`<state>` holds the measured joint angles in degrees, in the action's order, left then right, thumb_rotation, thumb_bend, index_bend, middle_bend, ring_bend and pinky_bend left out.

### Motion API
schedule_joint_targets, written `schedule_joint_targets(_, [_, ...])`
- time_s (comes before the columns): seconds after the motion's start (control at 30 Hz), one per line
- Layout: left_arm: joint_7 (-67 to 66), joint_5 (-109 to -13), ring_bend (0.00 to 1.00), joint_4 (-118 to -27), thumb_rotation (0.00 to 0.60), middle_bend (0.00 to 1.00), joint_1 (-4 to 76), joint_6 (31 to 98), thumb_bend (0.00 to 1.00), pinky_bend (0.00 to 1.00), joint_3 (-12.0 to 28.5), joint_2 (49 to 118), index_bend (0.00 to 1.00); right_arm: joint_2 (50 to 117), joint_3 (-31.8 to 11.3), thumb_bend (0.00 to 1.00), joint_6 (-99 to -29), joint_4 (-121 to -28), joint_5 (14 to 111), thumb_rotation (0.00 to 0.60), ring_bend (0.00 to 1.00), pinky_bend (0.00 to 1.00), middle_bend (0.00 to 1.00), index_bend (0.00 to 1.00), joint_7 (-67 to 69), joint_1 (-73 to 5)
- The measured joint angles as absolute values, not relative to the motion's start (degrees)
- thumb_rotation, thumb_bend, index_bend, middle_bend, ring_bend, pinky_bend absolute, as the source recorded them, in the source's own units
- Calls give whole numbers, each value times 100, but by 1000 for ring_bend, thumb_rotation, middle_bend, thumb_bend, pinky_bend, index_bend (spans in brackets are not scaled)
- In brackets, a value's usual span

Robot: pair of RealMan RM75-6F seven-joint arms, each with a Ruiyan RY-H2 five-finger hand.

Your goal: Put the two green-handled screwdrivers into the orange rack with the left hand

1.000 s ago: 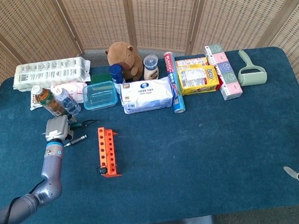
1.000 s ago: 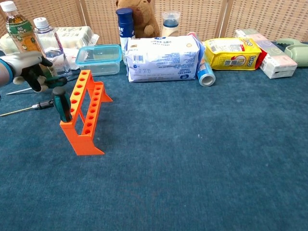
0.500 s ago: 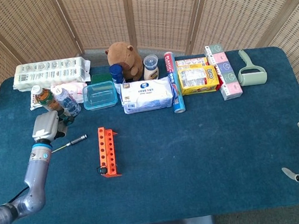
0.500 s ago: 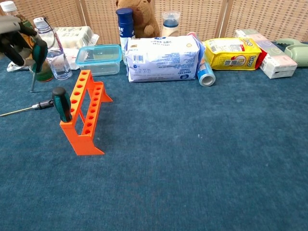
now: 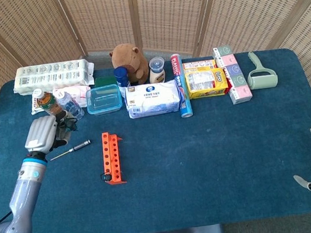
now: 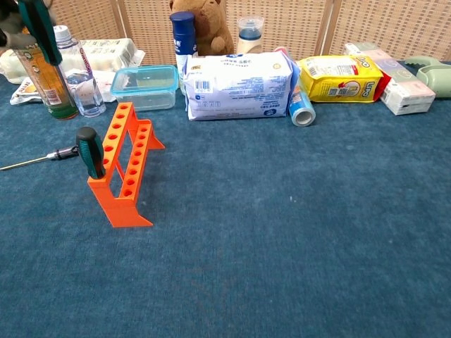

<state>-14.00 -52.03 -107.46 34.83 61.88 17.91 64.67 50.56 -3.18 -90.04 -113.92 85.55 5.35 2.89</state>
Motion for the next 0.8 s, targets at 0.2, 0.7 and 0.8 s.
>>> schedule_joint_targets(0.2, [-666,-5880,717,-11504,600,780,3120,6304,440,864,1772,5785,513,5045,-311,105,-9021,-11386,8578,600,0,7,43,16,553,300])
schedule_joint_targets(0.7, [3478,-8053,716,-12058,600,779,2559,5271,439,864,1582,4546,514,5069,-285,104,-8998,-11390,8585,600,0,7,43,15,482,300])
schedule_joint_targets(0.8, [3954,-8468,717,-11946,600,780,2555,5096,438,864,1447,4429,514,5058,-276,104,-9004,-11391,8602,600,0,7,43,16,503,307])
